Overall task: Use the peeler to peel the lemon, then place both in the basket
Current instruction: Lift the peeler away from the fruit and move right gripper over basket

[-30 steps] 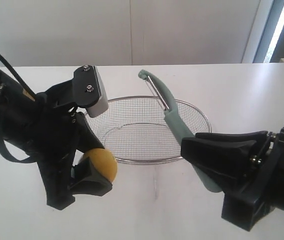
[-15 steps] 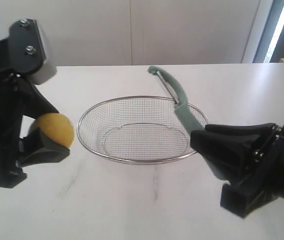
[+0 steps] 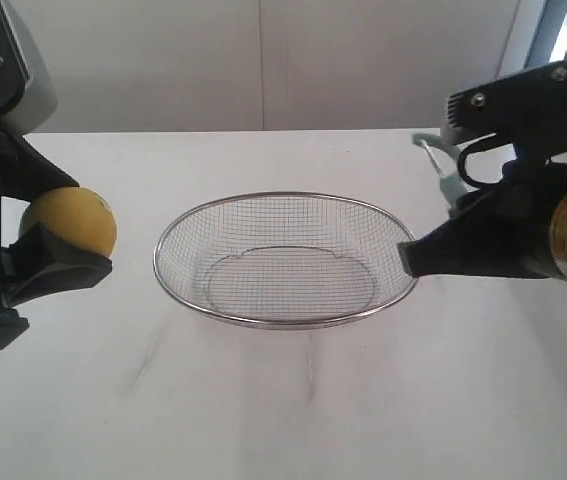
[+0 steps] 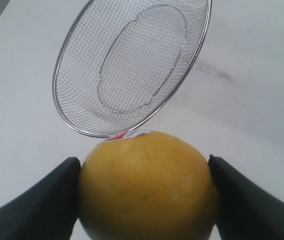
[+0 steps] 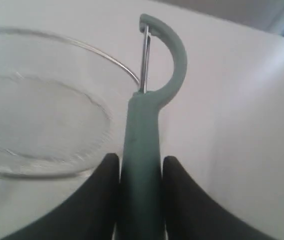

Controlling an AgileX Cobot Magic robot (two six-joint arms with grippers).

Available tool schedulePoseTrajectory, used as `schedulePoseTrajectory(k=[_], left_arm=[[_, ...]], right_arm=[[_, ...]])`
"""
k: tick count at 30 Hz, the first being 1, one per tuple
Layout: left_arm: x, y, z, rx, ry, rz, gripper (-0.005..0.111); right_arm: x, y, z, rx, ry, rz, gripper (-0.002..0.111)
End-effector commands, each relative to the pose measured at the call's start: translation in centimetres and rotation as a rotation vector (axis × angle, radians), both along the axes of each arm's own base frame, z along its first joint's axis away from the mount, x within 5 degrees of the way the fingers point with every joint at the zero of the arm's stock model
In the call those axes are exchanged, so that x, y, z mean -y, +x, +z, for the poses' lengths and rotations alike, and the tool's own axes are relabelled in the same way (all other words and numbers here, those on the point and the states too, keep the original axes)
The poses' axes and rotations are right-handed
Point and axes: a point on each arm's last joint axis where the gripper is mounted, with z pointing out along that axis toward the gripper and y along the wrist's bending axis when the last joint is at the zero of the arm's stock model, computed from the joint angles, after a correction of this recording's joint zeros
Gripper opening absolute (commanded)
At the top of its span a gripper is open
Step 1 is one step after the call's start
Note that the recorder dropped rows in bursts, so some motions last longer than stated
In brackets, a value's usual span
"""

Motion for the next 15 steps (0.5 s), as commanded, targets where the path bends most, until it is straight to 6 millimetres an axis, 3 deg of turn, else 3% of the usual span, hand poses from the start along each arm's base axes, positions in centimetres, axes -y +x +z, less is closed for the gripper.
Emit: schedulePoseTrajectory(k=[1,7,15], left_arm=[[-0.1,-0.2,0.1,0.005,-0.021,0.008,0.000],[-0.1,-0.2,0.1,-0.002,-0.025,0.011,0.000],[-0.1,-0.3,0.1,-0.008,-0.033,0.012,0.000]], right_arm=[[-0.7,0.8,1.0,-0.252,-0.337,0.084,0.000],[-4.1,2.6,2.7,-0.270,-0.273,0.253,0.000],[-4.5,6.9,1.9,-0.357,-0.228,0.290,0.000]])
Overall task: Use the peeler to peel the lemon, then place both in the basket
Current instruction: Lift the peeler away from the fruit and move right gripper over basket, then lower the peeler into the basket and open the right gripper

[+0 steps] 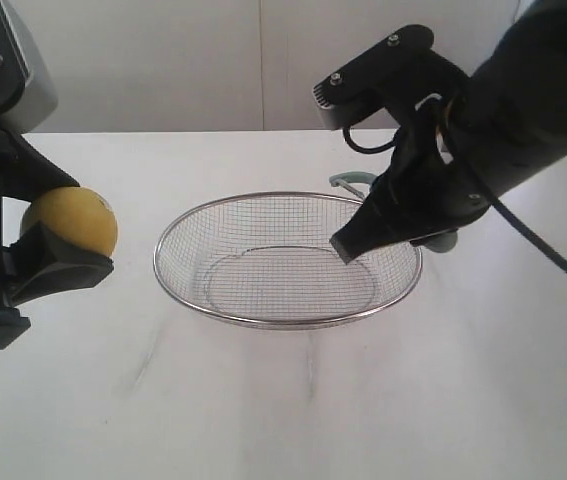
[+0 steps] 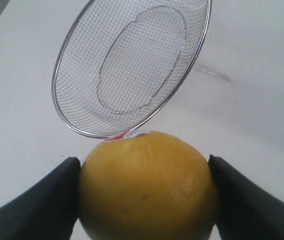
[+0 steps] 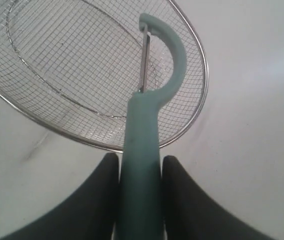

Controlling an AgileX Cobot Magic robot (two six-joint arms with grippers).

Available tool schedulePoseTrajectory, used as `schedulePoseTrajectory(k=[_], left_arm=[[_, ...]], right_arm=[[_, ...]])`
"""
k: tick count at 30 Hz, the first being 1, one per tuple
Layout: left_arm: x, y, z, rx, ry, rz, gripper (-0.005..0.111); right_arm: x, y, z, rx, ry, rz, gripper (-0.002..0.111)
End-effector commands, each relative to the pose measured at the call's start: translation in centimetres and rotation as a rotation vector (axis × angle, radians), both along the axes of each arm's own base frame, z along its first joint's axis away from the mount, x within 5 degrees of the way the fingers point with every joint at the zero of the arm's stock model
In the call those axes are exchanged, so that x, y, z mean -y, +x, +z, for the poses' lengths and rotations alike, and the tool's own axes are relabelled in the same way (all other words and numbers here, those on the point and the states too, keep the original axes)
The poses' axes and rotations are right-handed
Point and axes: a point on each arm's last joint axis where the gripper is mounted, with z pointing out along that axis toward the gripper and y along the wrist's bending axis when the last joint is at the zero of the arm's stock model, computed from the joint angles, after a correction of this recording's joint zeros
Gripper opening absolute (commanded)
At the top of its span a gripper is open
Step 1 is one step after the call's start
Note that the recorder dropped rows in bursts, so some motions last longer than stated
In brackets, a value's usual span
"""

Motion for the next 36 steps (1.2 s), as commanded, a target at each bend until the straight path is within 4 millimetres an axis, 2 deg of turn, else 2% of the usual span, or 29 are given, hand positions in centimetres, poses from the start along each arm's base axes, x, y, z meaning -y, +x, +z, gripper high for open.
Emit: schedulePoseTrajectory(k=[1,9,22,30,36], left_arm=[[-0.1,-0.3,0.2,-0.004,-0.028,0.008,0.000],[-0.1,-0.3,0.2,-0.004,-0.028,0.008,0.000],[-0.1,-0.3,0.2,-0.005,-0.032,0.008,0.000],[0.0,-0.3,0.2,-0.011,-0.039,0.008,0.000],[0.0,-0.3,0.2,-0.014,-0.043,0.008,0.000]], right_arm=[[0.2,2.7,-0.8,-0.072,0.022,0.041,0.000],[-0.1,5.7,-3.5,-0.108,0.031,0.070,0.000],[-2.5,9.6,-7.5,0.056,0.068,0.166,0.000],[-3.2,10.8,-11.6,-0.005,0.021,0.182,0.000],[-3.2,11.2,-13.1,-0.009,-0.040,0.218,0.000]])
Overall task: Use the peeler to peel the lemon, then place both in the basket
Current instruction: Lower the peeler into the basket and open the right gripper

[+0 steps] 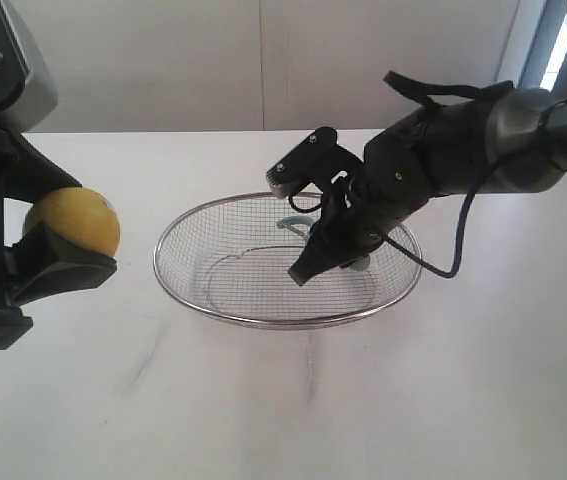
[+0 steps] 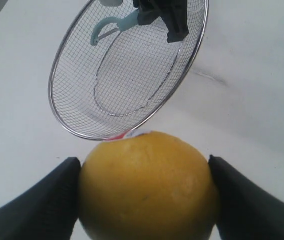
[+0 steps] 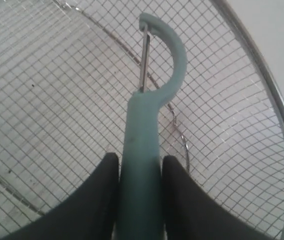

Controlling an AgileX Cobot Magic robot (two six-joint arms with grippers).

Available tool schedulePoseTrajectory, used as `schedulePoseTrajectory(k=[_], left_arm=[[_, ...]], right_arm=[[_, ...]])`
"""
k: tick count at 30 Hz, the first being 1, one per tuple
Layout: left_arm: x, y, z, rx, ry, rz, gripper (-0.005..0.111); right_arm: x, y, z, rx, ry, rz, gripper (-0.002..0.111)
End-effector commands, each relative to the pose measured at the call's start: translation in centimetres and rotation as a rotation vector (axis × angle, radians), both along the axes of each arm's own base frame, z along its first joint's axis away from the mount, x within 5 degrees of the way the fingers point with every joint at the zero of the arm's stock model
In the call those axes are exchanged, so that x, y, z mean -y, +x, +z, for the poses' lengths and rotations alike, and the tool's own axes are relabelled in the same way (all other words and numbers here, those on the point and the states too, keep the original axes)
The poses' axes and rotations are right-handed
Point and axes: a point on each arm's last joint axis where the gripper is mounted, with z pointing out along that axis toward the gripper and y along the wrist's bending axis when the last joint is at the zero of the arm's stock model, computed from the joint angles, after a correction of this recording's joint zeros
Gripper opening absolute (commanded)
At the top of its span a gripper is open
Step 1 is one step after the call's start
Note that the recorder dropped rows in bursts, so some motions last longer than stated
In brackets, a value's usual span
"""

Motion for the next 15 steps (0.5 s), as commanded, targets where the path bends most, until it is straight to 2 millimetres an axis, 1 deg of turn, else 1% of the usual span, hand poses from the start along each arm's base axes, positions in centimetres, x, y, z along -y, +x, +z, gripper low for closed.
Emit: schedulePoseTrajectory(k=[1,3,5,6,9,15], left_arm=[[-0.1,-0.3,0.2,-0.004,-0.028,0.006,0.000],[-0.1,-0.3,0.2,-0.004,-0.028,0.006,0.000],[-0.1,-0.3,0.2,-0.004,-0.028,0.006,0.000],[-0.1,-0.3,0.2,-0.004,-0.028,0.006,0.000],[-0.1,-0.3,0.2,-0.004,-0.028,0.006,0.000],[-0.1,-0.3,0.2,-0.004,-0.028,0.006,0.000]], right_arm=[[0.0,0.6,-0.7,0.030,-0.046,0.045,0.000],[-0.1,0.7,-1.3,0.023,-0.047,0.045,0.000],[-0.1,0.7,-1.7,0.020,-0.045,0.045,0.005],[-0.1,0.7,-1.7,0.020,-0.045,0.045,0.012],[-0.1,0.7,-1.8,0.018,-0.045,0.045,0.026],[0.0,0.6,-1.9,0.002,-0.055,0.039,0.036]])
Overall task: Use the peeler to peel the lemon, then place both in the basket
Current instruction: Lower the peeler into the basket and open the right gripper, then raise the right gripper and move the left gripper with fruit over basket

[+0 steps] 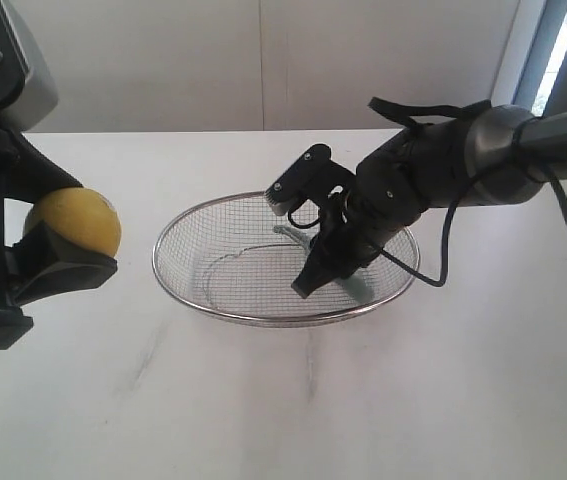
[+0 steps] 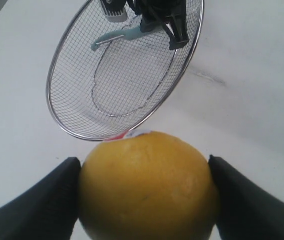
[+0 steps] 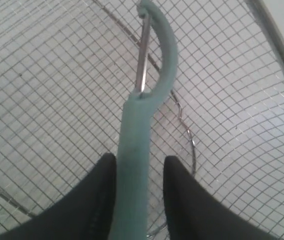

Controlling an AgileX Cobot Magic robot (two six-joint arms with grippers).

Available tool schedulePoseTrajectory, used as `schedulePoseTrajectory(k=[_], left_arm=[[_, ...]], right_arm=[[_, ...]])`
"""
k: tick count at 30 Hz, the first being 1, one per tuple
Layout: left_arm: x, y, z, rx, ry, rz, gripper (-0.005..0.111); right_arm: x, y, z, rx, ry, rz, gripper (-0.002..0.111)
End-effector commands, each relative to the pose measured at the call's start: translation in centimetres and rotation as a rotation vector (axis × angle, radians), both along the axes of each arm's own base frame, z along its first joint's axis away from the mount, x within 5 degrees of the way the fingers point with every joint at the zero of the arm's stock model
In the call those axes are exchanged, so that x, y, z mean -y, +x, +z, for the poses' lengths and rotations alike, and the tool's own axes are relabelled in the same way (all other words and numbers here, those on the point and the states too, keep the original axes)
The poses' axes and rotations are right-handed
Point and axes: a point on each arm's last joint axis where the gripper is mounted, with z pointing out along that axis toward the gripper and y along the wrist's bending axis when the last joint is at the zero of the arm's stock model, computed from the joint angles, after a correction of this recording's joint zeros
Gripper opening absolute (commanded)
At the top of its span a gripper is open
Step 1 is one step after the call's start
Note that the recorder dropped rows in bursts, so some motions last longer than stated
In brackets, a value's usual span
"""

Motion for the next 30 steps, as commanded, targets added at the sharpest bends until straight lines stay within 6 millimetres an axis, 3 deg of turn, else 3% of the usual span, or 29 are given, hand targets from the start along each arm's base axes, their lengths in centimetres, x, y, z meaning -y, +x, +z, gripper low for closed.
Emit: schedulePoseTrajectory(k=[1,9,19,30], left_arm=[[-0.1,-0.3,0.2,-0.003,-0.023,0.006,0.000],[-0.1,-0.3,0.2,-0.003,-0.023,0.006,0.000],[-0.1,-0.3,0.2,-0.003,-0.023,0.006,0.000],[-0.2,-0.3,0.1,-0.012,-0.015,0.005,0.000]], right_arm=[[0.2,0.1,-0.1,-0.006,-0.016,0.001,0.039],[1.0,-0.8,1.5,-0.057,-0.068,-0.026,0.042],[3.9,-4.5,5.7,-0.228,-0.225,-0.110,0.042],[3.7,-5.3,6.8,-0.226,-0.122,-0.128,0.042]])
